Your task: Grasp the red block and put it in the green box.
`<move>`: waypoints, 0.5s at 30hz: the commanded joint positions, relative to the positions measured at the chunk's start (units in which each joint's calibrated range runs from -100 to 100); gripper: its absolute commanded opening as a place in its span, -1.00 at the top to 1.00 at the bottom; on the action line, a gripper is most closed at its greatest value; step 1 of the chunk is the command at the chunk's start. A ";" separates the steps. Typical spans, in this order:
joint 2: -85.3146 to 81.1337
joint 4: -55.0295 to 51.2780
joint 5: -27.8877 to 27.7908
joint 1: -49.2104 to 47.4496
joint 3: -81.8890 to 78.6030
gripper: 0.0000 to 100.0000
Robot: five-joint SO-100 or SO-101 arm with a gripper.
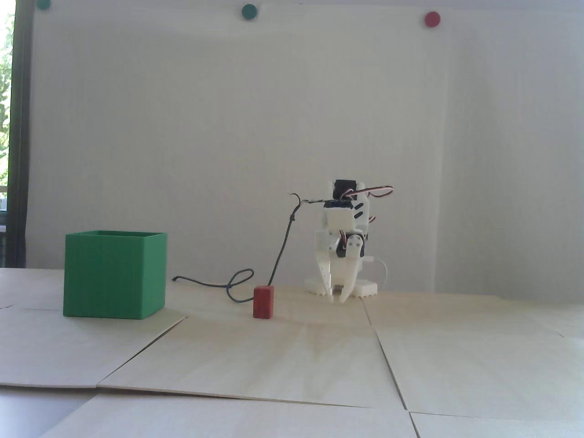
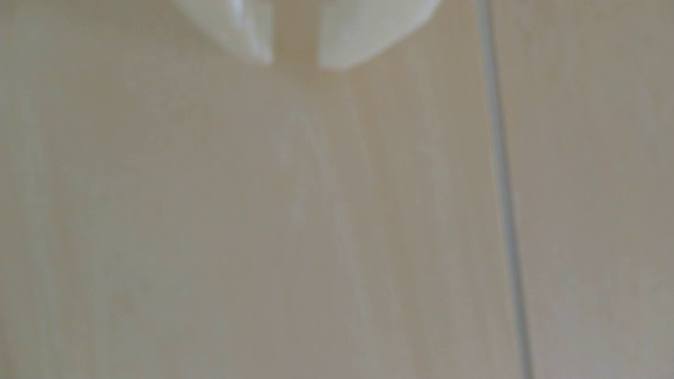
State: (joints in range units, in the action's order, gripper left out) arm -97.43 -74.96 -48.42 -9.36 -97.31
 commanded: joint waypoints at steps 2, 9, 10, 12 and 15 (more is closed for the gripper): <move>-1.23 -1.77 0.53 -0.17 -1.09 0.95; -1.31 -1.60 0.32 -4.59 -1.09 0.95; -1.31 -1.60 0.27 -5.72 -1.09 0.95; -1.31 -1.60 0.22 -6.76 -1.09 0.95; -1.31 -1.69 0.42 -7.24 -1.09 0.96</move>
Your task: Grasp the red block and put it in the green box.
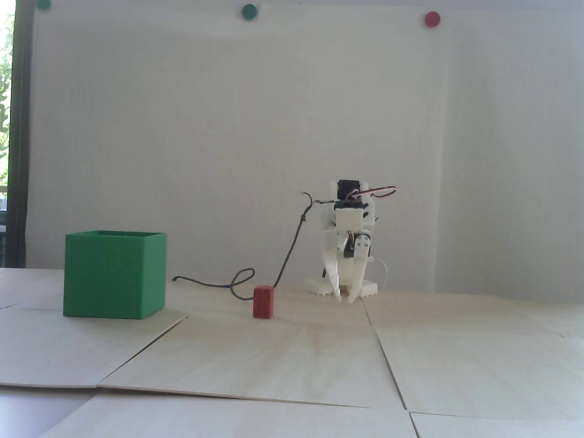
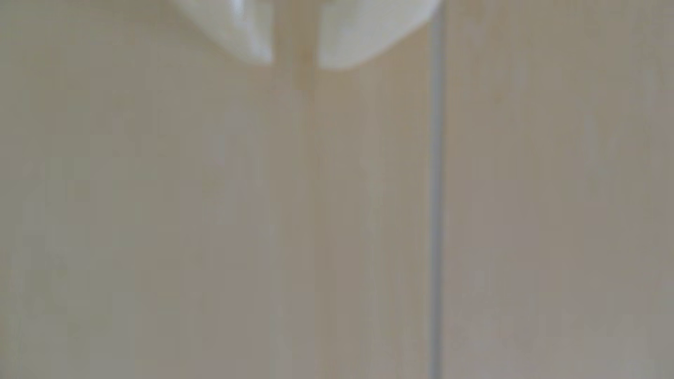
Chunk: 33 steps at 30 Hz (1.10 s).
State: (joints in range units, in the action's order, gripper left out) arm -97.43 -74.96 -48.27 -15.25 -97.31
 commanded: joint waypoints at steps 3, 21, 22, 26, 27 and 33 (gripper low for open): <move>-1.31 -1.26 0.01 -1.44 -1.09 0.95; -0.36 11.80 10.63 -3.69 17.37 0.95; 3.66 12.73 10.84 -4.17 21.27 0.95; 19.22 17.88 10.84 -3.29 32.19 0.95; 23.40 18.04 10.84 -2.32 35.65 0.95; 49.62 18.04 12.09 5.72 58.27 0.95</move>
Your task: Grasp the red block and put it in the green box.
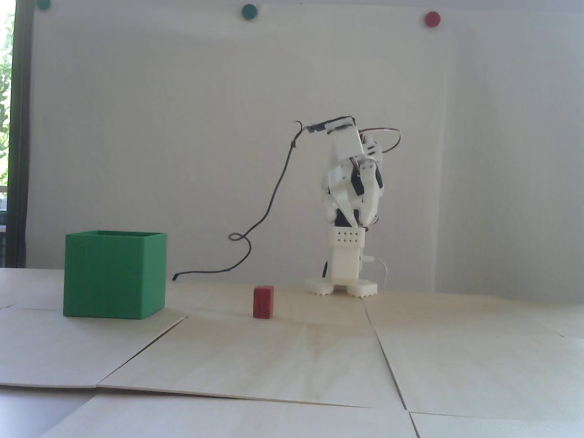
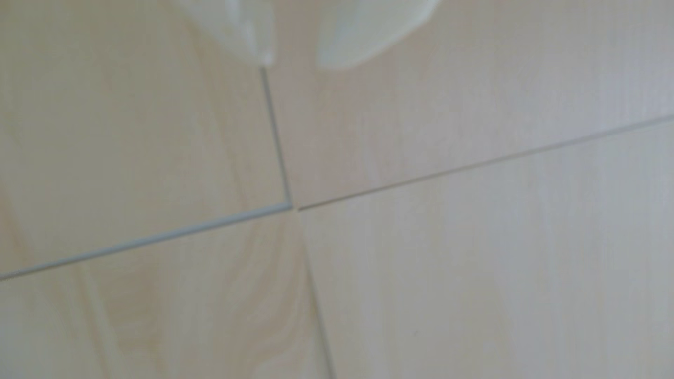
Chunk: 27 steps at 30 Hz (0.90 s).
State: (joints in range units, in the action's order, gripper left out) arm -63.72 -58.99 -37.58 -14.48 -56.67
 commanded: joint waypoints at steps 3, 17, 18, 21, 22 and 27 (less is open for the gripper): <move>28.15 1.99 3.22 9.62 27.74 0.95; 72.84 0.47 7.28 23.05 61.99 0.95; 74.73 -0.96 7.18 23.29 63.86 0.95; 78.37 -5.26 7.02 23.45 67.85 0.95; 79.63 -6.95 7.02 23.37 69.36 0.95; 82.79 -9.56 7.28 23.37 72.82 0.95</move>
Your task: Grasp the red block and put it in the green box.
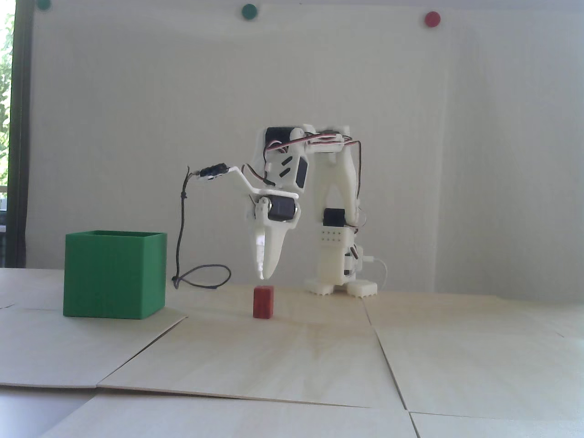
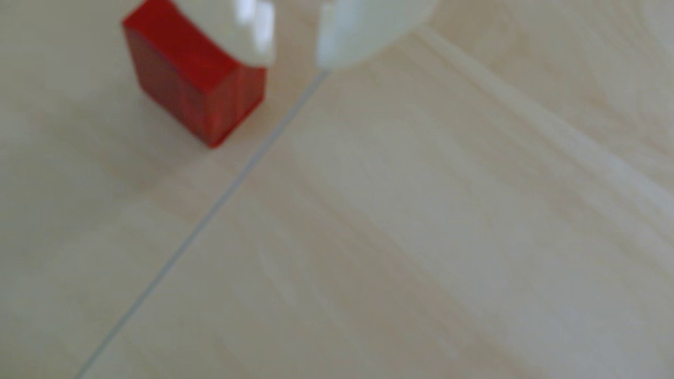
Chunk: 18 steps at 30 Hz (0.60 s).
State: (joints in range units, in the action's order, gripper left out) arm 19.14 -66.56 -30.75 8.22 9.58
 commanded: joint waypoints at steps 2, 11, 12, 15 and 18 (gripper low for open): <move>0.72 -1.74 0.50 0.83 6.92 0.95; 0.64 -5.79 -10.85 -0.13 7.10 0.95; 0.48 -7.22 -12.41 -0.70 7.10 0.95; 0.33 -12.87 -16.73 -2.47 7.28 0.95; 0.33 -15.74 -18.86 -3.27 7.28 0.95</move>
State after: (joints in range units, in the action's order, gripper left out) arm 21.46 -78.04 -45.90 6.46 12.18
